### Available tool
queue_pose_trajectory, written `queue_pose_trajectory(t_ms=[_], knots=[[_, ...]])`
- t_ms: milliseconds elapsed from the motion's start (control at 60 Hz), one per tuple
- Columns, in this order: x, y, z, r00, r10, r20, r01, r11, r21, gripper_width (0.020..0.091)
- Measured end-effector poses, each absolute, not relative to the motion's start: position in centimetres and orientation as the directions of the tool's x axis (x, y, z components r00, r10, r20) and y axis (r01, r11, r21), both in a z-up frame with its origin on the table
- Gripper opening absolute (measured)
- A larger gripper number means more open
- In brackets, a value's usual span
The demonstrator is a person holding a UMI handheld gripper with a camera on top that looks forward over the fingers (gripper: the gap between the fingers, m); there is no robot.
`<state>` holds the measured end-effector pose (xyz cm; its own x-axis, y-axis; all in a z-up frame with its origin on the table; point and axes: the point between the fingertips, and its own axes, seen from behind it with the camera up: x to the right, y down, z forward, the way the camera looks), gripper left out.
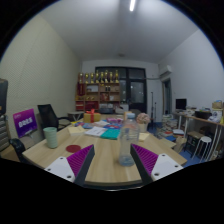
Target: Pour water
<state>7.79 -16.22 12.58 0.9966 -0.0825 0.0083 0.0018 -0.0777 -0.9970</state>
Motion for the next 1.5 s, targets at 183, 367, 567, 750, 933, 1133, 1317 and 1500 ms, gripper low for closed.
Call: queue_pose_trajectory(t_ms=[183, 367, 567, 750, 933, 1133, 1317, 1500], knots=[[13.5, -10.1, 12.5, 0.987, -0.158, 0.039, 0.030, -0.055, -0.998, 0.0826], [15.6, -5.2, 11.6, 0.980, -0.187, 0.073, 0.063, -0.057, -0.996, 0.0817], [16.6, -0.2, 10.5, 0.979, -0.197, 0.056, 0.043, -0.067, -0.997, 0.0809], [16.6, 1.6, 9.9, 0.976, -0.210, 0.060, 0.052, -0.041, -0.998, 0.0592], [15.6, 2.0, 9.9, 0.984, -0.166, 0.058, 0.050, -0.049, -0.998, 0.0515], [13.8, 2.8, 14.3, 0.931, -0.143, 0.336, 0.329, -0.075, -0.941, 0.0449], [3.4, 5.5, 23.6, 0.626, -0.145, 0.766, 0.774, 0.004, -0.633, 0.0449], [-8.2, 7.9, 25.5, 0.090, -0.145, 0.985, 0.994, 0.069, -0.081, 0.0451]])
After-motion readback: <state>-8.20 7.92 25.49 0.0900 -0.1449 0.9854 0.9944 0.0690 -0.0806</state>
